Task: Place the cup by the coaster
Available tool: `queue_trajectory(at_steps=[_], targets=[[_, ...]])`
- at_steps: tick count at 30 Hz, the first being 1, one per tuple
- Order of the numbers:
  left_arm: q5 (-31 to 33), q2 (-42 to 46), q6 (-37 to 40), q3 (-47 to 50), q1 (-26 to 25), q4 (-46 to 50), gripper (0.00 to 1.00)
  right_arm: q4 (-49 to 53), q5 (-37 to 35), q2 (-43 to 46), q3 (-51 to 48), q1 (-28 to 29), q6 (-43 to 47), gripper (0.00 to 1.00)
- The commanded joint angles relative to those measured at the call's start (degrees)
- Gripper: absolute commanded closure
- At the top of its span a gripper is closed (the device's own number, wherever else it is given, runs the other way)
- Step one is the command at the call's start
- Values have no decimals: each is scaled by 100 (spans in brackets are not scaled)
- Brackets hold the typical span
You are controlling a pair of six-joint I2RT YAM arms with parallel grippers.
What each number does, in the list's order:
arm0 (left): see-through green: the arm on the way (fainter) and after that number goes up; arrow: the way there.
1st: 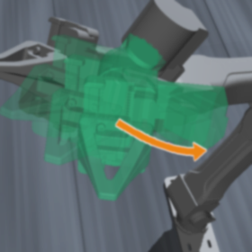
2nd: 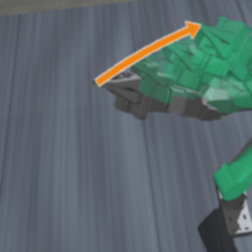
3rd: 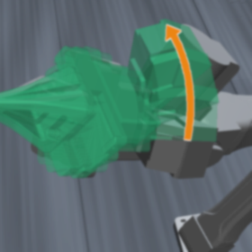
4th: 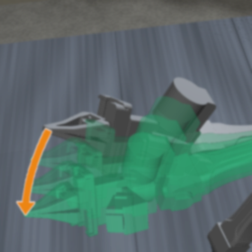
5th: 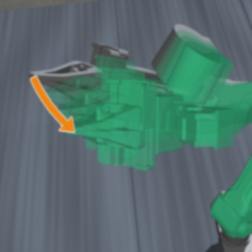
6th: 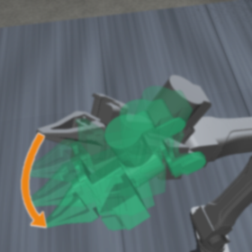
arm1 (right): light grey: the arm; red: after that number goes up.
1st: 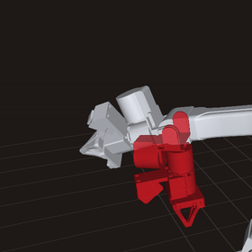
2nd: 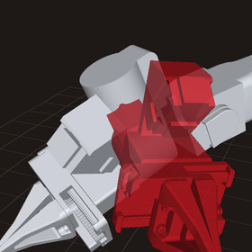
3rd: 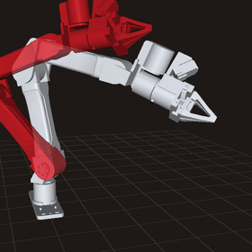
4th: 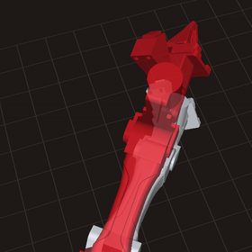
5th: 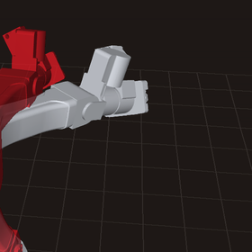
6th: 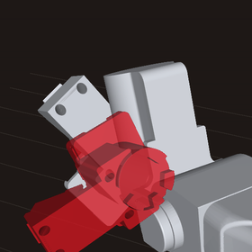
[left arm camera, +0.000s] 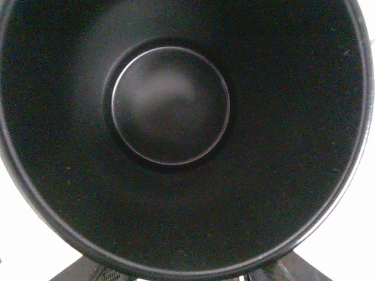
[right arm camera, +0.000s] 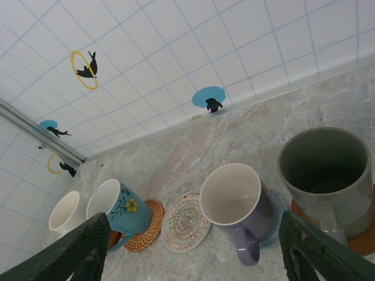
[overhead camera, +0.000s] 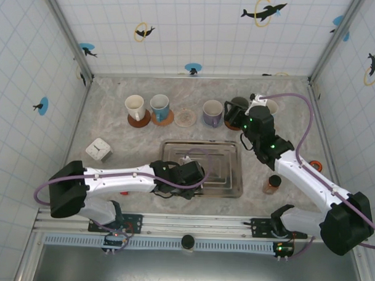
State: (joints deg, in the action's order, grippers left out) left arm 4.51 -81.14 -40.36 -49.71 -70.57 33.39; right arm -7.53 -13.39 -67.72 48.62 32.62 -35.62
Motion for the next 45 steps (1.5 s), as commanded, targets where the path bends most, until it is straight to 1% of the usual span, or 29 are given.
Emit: queue_trajectory(at_steps=[1, 5, 14, 17, 22, 28, 36, 45], targets=[[-100, -138, 142, -100, 23, -52, 56, -203, 16, -70, -74, -19, -33, 23], [-117, -238, 169, -135, 23, -71, 57, -205, 34, -100, -55, -19, -25, 23], [-117, -336, 169, -135, 17, -78, 69, -196, 49, -127, -46, -20, -33, 23], [-84, -401, 151, -144, 21, -44, 80, -196, 46, -127, -50, -26, -33, 23], [-17, -442, 101, -186, 25, 81, 100, -193, 37, -127, -55, -19, -29, 23], [313, -376, -46, -318, 24, 411, 100, -187, 38, -118, -61, -21, -32, 23], [694, 169, -226, -262, 19, 463, 100, -186, 38, -74, -81, -36, -21, 23], [989, 561, -184, -267, 69, 373, 100, -196, 64, -118, -67, -37, -20, 23]])
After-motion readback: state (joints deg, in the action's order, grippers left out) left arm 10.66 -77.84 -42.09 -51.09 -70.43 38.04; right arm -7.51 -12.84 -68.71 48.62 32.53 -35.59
